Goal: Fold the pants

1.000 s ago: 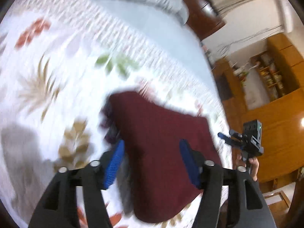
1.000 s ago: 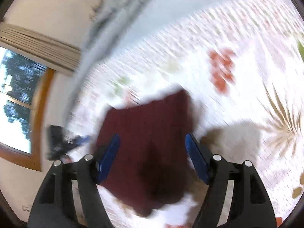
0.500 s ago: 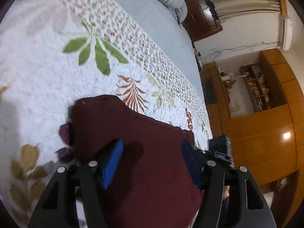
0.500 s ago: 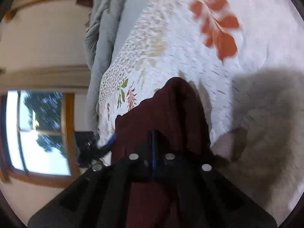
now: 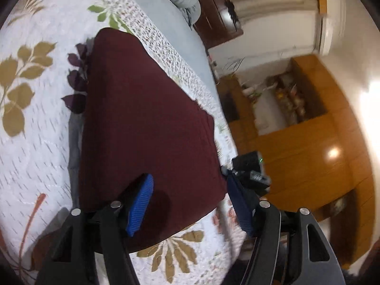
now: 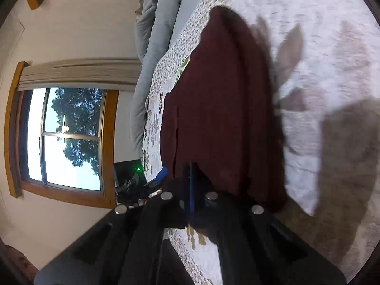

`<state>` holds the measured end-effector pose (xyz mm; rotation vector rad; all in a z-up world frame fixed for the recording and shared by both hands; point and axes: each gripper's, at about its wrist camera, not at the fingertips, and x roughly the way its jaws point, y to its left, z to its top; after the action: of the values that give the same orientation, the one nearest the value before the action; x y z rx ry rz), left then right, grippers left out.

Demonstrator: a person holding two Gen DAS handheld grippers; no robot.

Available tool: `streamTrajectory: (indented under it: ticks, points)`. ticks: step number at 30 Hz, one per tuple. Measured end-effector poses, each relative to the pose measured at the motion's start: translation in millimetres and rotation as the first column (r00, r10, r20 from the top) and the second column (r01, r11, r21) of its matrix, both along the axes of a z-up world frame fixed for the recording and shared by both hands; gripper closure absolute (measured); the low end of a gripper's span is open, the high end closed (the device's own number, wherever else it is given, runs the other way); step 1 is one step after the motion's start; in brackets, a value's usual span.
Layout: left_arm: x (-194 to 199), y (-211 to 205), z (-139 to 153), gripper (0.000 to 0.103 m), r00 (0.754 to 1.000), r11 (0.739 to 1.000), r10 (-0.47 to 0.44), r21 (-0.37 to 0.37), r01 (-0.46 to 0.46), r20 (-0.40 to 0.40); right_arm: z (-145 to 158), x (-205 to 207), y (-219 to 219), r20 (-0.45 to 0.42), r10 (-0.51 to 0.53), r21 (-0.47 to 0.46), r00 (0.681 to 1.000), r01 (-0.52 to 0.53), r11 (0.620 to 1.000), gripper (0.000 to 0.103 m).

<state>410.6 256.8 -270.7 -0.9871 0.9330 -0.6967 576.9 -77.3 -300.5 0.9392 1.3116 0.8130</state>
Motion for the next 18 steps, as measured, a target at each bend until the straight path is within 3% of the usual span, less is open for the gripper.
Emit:
streamTrajectory:
  ticks: [2,4,5,6,9,10,11,12,14,15,17,18]
  points:
    - [1,-1,3,0.038,1.000,1.000,-0.005,0.008,0.005,-0.002,13,0,7,0.027,0.017,-0.057,0.999,-0.016,0.998,0.103]
    - [1,-2,6,0.038,1.000,1.000,-0.007,0.021,0.007,0.003,30,-2,11,0.052,0.012,-0.090,0.999,-0.007,0.996,0.090]
    - [0,-1,9,0.037,1.000,1.000,-0.003,0.021,0.003,0.007,38,-2,14,0.068,0.006,-0.081,0.998,0.000,0.997,0.069]
    - [0,-1,10,0.036,1.000,1.000,0.003,0.018,-0.003,0.009,47,-3,20,0.091,0.009,-0.073,0.996,-0.002,0.997,0.057]
    - [-4,-2,4,0.034,1.000,1.000,0.021,0.008,-0.021,0.014,54,-5,36,0.111,0.039,-0.104,0.993,-0.028,0.994,0.061]
    - [-6,-1,1,0.034,0.999,0.999,0.034,-0.008,-0.034,0.008,48,-3,37,0.092,0.043,-0.122,0.995,-0.031,0.992,0.067]
    - [-9,0,-1,0.034,0.999,0.999,0.045,-0.028,-0.045,0.002,43,-1,37,0.072,0.031,-0.151,0.997,-0.020,0.988,0.085]
    - [-11,1,-2,0.034,0.999,0.998,0.051,-0.036,-0.051,-0.003,40,1,38,0.054,0.013,-0.184,0.998,-0.003,0.983,0.091]
    - [-17,-2,-1,0.034,0.999,0.998,0.053,-0.034,-0.053,-0.005,42,6,42,0.050,-0.022,-0.201,0.999,0.031,0.979,0.086]
    - [-20,-4,0,0.034,0.999,0.999,0.046,-0.022,-0.046,-0.005,47,3,43,0.066,-0.036,-0.189,0.997,0.048,0.981,0.073]
    - [-27,-7,3,0.034,0.999,0.999,0.042,-0.008,-0.042,-0.004,55,-1,47,0.101,-0.038,-0.157,0.994,0.053,0.986,0.060]
    - [-34,-7,9,0.034,0.999,0.998,0.055,0.014,-0.055,-0.003,57,-3,47,0.112,-0.035,-0.159,0.993,0.053,0.986,0.062]
